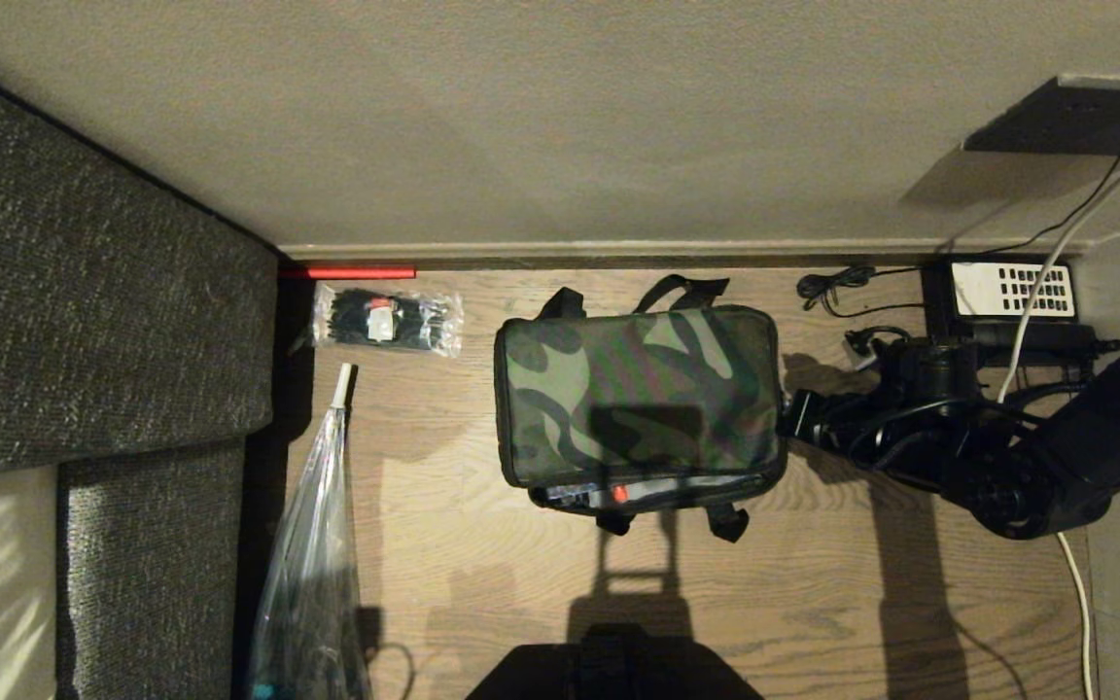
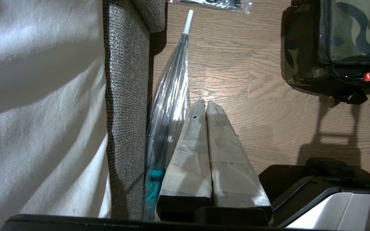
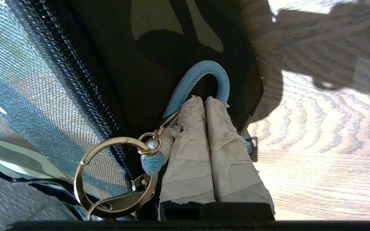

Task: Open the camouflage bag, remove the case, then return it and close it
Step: Open the top of the storage box

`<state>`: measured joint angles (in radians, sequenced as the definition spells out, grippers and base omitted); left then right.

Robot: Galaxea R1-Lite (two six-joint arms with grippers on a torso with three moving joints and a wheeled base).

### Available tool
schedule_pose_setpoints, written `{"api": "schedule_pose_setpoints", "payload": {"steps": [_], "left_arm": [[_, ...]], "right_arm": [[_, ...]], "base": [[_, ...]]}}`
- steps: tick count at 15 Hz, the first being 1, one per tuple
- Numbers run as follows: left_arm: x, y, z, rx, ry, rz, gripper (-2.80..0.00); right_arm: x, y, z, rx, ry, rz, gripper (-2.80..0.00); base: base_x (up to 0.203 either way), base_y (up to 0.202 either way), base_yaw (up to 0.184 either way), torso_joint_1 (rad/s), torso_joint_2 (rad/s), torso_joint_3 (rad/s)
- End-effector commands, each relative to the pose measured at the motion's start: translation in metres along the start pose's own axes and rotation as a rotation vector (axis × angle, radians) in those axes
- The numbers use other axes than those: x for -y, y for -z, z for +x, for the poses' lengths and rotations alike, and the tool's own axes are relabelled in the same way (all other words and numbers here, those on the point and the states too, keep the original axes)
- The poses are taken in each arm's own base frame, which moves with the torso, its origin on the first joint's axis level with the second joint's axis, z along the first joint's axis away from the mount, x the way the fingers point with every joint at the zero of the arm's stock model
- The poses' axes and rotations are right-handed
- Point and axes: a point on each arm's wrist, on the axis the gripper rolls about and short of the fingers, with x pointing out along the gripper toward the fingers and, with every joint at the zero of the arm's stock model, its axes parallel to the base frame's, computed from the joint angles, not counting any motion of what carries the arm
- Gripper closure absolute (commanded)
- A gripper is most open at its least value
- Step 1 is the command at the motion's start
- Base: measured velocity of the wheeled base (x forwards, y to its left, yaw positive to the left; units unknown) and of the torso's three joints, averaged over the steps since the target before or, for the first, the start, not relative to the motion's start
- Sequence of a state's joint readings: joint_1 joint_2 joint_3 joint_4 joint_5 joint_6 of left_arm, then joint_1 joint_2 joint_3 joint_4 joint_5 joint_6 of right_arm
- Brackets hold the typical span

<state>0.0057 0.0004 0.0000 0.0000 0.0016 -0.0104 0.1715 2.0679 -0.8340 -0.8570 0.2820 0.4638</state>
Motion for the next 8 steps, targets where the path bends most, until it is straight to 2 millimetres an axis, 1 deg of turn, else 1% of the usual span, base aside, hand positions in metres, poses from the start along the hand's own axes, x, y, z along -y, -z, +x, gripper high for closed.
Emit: {"api": "schedule_pose_setpoints", "payload": {"steps": [1, 8], "left_arm": [[0.000, 0.000, 0.000, 0.000, 0.000, -0.001, 0.00], [0.000, 0.000, 0.000, 0.000, 0.000, 0.000, 0.00]], "right_arm": [[-0.006, -0.001, -0.001, 0.013, -0.007, 0.015, 0.00], [-0.022, 0.008, 0.000, -0.033, -0.030, 0.068, 0.00]], "base": [[0.000, 0.000, 0.000, 0.000, 0.00, 0.000], [0.000, 0.000, 0.000, 0.000, 0.00, 0.000]]}}
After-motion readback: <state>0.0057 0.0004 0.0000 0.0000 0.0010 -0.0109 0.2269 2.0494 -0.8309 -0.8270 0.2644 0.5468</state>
